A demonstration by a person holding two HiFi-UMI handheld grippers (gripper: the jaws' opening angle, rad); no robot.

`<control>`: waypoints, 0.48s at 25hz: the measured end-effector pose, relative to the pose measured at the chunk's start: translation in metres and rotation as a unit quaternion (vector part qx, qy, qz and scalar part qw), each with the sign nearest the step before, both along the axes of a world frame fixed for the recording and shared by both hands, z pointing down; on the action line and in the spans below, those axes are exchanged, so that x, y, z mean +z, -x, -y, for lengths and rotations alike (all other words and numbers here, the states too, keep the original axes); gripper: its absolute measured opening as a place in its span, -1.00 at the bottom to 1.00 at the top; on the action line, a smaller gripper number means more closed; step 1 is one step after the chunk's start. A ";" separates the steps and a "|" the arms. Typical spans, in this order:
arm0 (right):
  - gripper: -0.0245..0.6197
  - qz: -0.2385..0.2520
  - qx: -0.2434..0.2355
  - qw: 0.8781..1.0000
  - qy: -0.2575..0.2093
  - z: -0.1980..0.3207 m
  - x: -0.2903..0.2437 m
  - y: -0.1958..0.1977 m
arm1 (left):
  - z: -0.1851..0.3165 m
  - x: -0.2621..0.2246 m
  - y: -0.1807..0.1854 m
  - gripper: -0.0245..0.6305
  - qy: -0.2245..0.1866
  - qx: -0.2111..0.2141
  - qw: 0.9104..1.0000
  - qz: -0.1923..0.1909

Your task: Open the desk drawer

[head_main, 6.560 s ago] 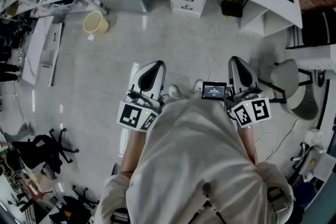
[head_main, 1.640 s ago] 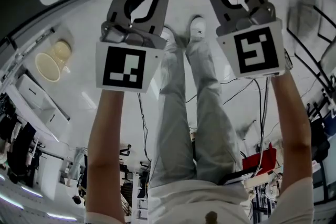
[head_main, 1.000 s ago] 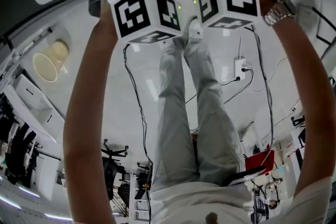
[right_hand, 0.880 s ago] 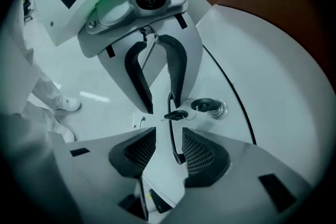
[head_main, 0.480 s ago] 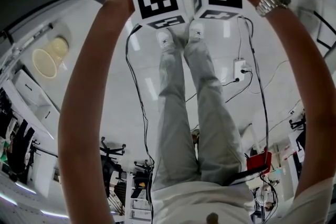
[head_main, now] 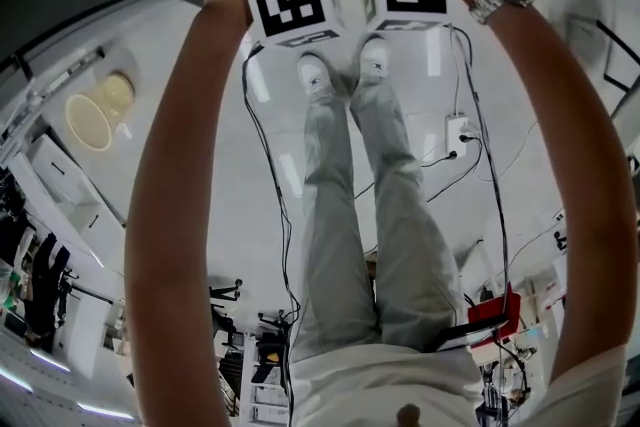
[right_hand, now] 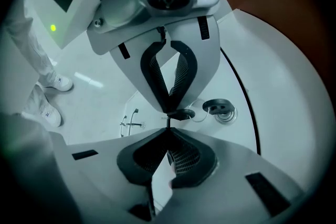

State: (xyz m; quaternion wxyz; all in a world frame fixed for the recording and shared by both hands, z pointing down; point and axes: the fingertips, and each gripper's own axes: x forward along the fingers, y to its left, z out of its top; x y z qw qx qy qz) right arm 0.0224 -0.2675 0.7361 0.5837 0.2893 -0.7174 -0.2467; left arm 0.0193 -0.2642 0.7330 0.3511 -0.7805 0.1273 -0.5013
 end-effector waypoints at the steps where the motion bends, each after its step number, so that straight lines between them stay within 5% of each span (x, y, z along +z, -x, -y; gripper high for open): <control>1: -0.81 0.002 0.001 1.000 0.000 -0.001 0.000 0.000 | 0.000 0.000 0.000 -0.85 -0.002 -0.001 1.000 0.000; 12: -0.81 0.003 -0.002 1.000 0.015 -0.041 0.001 0.007 | -0.040 0.000 0.007 -0.85 0.018 -0.003 1.000 -0.008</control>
